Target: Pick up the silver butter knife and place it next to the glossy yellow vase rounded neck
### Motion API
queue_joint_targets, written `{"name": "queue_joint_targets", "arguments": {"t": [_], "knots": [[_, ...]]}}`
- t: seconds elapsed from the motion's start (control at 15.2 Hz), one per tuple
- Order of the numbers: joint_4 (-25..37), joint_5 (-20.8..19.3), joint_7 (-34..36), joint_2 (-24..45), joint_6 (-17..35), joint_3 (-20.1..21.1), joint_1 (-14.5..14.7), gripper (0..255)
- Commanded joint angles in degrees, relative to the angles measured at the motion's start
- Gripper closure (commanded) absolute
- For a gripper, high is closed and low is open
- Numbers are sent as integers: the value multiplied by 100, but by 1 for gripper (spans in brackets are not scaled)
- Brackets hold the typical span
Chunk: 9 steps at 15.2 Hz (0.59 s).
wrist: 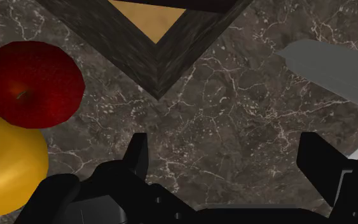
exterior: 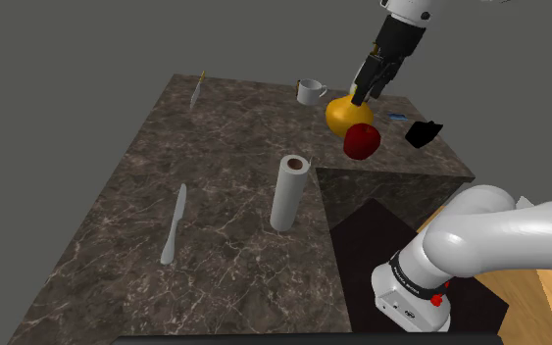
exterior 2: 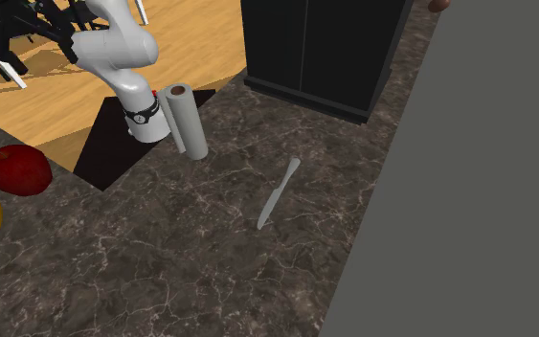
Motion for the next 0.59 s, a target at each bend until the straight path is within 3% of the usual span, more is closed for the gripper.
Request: {"name": "queue_joint_targets", "arguments": {"t": [0.0,0.53], "knots": [[0,0,0,0,0,0,0,0],[-644,702,1611,54,810,1146,80,0]]}}
